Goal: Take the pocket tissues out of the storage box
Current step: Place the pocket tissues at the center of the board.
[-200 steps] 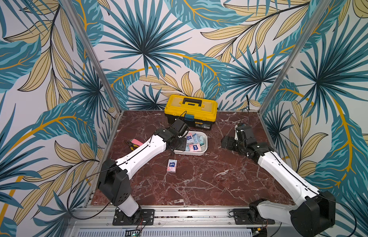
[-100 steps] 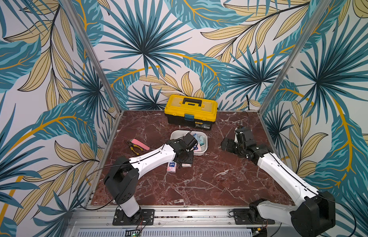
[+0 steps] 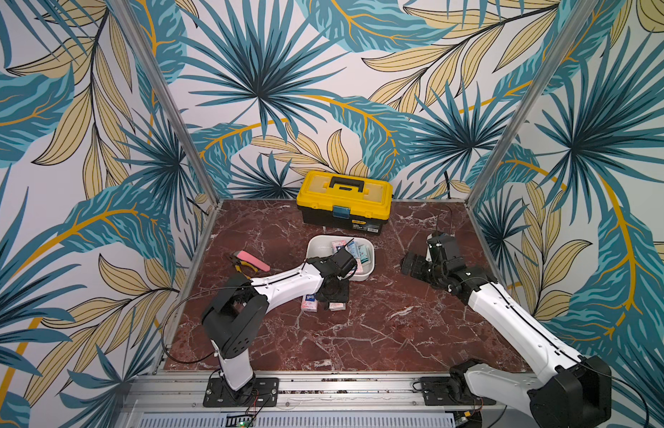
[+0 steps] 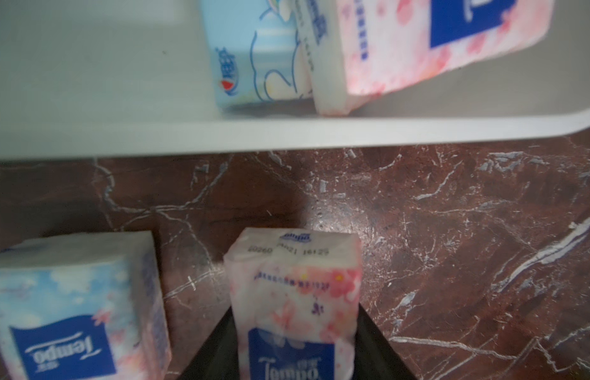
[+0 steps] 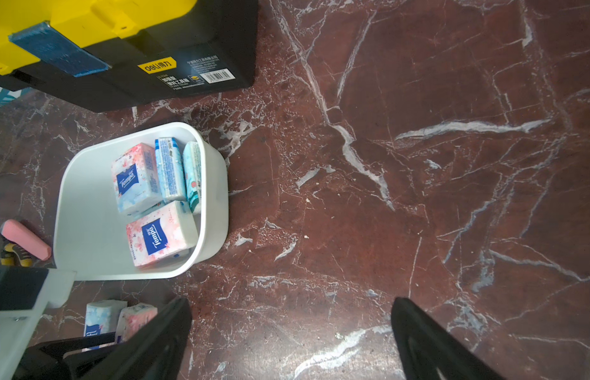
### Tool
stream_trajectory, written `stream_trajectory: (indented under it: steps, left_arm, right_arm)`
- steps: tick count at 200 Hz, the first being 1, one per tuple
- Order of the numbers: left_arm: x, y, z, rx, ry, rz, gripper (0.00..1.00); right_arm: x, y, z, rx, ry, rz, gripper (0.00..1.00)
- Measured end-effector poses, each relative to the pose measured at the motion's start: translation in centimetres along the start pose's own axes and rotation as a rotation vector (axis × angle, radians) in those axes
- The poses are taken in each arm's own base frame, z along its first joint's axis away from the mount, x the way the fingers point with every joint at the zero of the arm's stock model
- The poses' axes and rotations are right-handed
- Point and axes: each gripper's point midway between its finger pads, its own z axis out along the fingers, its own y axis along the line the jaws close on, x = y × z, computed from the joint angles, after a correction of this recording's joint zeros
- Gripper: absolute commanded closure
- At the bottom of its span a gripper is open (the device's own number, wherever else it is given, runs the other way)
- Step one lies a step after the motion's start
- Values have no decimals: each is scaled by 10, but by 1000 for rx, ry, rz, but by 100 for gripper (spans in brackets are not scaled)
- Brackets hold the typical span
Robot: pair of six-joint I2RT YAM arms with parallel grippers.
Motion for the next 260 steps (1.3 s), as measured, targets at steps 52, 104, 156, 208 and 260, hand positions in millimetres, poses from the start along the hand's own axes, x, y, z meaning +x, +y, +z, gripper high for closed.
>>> stream_trajectory:
  steps: [52, 104, 156, 208, 260]
  left_arm:
    - [1, 3, 6, -17, 6, -16, 40]
    - [0, 3, 6, -19, 4, -19, 35]
    - [-2, 1, -3, -1, -16, -22, 27]
    - [-20, -4, -53, 57, -161, -13, 17]
    - [-36, 12, -108, 54, -373, -14, 6]
  right_arm:
    - [8, -5, -1, 8, 13, 2, 1]
    - [11, -7, -1, 15, 24, -8, 1]
    - [12, -6, -5, 13, 47, -25, 1]
    - [4, 7, -12, -24, 61, -18, 1]
    - [-3, 46, 5, -87, 130, -49, 1]
